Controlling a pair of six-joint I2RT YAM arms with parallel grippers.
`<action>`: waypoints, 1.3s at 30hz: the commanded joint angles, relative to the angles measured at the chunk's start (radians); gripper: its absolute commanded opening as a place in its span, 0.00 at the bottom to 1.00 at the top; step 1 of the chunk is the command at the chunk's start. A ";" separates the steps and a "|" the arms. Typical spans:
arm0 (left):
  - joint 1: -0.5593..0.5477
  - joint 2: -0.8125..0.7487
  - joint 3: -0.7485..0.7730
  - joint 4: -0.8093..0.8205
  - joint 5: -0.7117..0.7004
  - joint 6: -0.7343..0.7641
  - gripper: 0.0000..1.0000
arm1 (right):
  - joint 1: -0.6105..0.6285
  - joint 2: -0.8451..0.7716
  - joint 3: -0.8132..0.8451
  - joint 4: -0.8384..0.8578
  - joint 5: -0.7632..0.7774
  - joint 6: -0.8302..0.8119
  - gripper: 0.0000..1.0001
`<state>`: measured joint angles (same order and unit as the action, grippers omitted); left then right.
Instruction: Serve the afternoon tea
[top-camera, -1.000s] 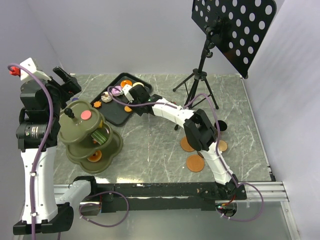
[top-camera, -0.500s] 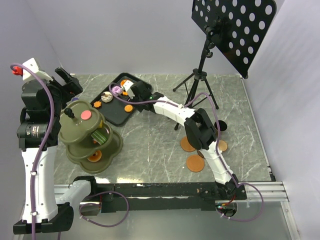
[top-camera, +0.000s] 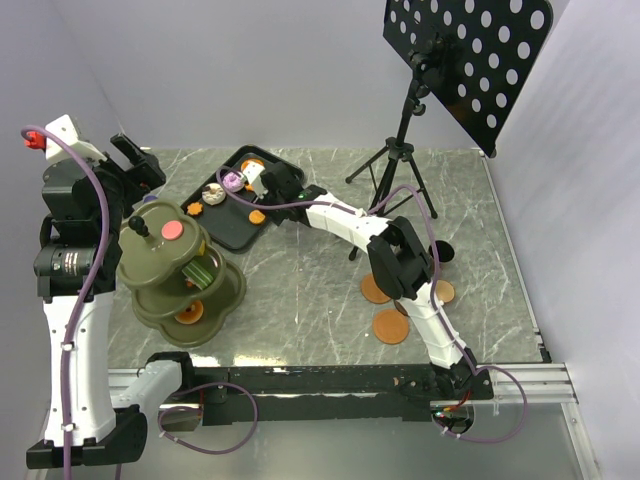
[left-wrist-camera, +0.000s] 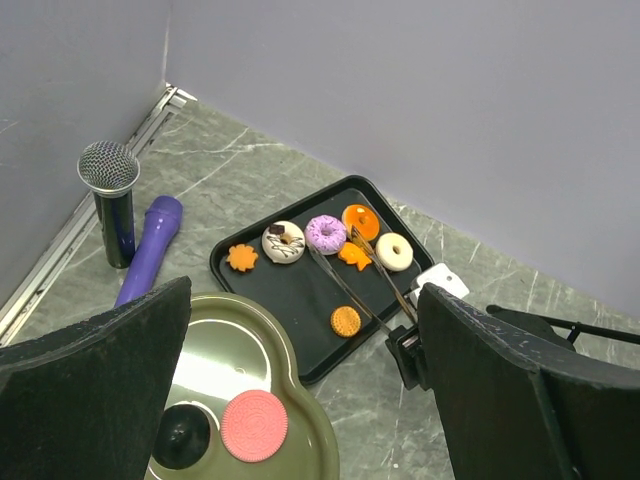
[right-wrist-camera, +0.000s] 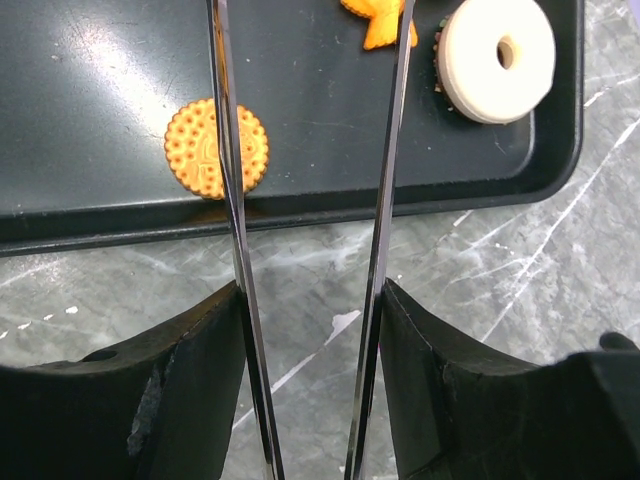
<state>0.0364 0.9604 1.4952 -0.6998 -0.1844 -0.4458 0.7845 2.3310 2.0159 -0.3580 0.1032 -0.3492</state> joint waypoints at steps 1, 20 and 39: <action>0.005 -0.005 -0.006 0.040 0.019 0.016 1.00 | -0.004 0.030 0.050 0.053 -0.020 -0.013 0.59; -0.013 -0.023 -0.007 0.029 0.010 0.015 1.00 | -0.005 0.024 0.099 0.060 0.085 -0.001 0.32; -0.015 -0.043 0.017 -0.026 -0.010 -0.057 1.00 | 0.028 -0.349 -0.213 0.152 0.072 0.033 0.19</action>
<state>0.0246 0.9218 1.4925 -0.7269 -0.1905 -0.4698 0.7967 2.1521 1.8812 -0.2863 0.1761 -0.3393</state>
